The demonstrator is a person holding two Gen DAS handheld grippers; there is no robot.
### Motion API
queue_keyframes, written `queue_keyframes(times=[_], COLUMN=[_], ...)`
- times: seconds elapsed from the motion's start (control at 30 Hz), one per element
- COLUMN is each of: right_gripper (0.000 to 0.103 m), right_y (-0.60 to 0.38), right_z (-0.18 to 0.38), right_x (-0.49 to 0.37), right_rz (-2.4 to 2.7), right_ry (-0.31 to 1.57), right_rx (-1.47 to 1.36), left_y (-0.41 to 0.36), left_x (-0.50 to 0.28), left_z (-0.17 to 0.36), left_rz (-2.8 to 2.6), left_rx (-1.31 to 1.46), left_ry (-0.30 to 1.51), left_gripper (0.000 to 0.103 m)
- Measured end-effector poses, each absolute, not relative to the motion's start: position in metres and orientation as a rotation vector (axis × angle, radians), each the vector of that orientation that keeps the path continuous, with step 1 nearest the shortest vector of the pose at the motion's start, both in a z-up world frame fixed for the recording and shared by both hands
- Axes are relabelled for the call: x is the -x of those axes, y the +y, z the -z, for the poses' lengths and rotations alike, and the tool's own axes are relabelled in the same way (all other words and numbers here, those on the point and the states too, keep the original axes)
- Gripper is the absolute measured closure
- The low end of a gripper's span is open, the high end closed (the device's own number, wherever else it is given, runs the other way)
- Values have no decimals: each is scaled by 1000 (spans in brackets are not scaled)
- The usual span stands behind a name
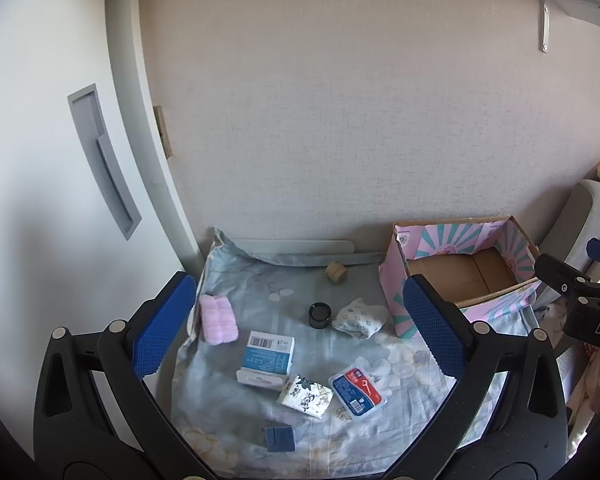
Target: Organize objects
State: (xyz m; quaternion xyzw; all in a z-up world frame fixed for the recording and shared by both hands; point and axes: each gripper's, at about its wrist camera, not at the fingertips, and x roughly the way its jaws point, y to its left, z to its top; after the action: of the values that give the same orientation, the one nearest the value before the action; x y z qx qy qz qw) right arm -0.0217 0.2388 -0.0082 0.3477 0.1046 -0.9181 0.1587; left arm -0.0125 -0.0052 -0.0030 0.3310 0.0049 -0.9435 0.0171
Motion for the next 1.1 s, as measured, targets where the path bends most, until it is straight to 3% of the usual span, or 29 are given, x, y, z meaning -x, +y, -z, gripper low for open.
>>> queue_keyframes(times=[1.1], right_gripper=[1], right_y=[241], right_z=[7], right_x=[13], right_rz=[2592], right_ry=[286], right_rx=[-966], left_y=[-6], left_x=[10], left_z=[-1], left_rz=[2940], left_rx=[-1024], left_ry=[32], left_gripper=[0])
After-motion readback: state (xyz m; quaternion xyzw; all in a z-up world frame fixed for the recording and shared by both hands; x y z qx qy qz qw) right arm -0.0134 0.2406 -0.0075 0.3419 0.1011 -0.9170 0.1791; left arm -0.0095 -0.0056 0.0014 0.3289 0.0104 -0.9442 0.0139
